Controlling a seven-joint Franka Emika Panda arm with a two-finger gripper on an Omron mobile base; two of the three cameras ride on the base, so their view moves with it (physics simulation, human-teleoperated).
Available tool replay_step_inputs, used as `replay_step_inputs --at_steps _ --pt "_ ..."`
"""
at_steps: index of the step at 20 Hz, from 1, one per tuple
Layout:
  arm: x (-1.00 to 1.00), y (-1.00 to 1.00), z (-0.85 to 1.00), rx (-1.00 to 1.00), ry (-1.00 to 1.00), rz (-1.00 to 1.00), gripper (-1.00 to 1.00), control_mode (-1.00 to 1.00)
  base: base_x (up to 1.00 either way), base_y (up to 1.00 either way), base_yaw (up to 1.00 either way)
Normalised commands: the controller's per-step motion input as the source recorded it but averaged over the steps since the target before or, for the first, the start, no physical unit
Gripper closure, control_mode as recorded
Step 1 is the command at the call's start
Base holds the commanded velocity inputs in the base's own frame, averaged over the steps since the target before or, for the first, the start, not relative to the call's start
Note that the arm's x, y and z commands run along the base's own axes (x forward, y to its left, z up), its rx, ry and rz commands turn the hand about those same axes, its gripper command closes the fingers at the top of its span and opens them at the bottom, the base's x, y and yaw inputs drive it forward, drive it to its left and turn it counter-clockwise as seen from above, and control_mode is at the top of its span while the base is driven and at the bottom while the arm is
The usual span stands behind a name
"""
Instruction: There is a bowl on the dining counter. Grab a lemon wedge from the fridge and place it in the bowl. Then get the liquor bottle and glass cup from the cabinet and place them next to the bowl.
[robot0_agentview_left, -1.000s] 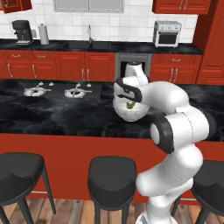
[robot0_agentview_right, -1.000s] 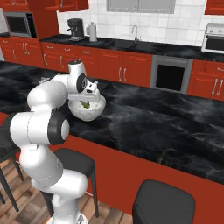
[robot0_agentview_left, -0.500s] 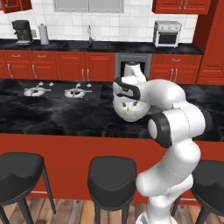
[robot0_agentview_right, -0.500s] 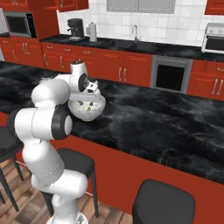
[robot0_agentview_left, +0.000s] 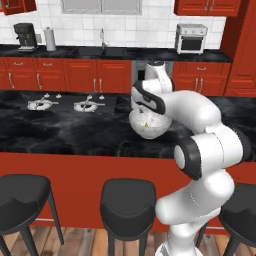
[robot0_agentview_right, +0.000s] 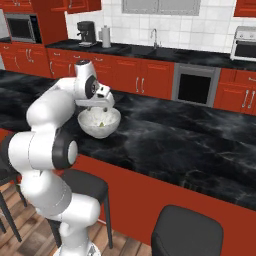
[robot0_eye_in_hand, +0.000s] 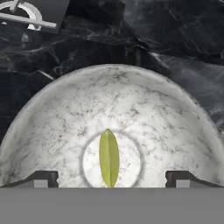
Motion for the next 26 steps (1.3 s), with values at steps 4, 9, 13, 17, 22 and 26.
replay_step_inputs --at_steps 4,9,13,17,22,26 --pt "-0.71 0.0 1.0 0.0 -0.25 0.0 -1.0 -1.0 0.0 0.0 0.0" --pt "-0.98 0.0 0.98 0.0 -0.18 0.0 -1.0 -1.0 0.0 0.0 0.0" --pt "-1.0 0.0 0.69 0.0 -0.01 0.0 -1.0 -1.0 0.0 0.0 0.0" --pt "-1.0 0.0 0.43 0.0 0.03 0.0 -1.0 -1.0 0.0 0.0 0.0" --pt "-1.0 0.0 0.04 0.0 0.13 0.0 -1.0 -1.0 0.0 0.0 0.0" --pt "-1.0 0.0 -0.01 0.0 0.18 0.0 -1.0 -1.0 0.0 0.0 0.0"
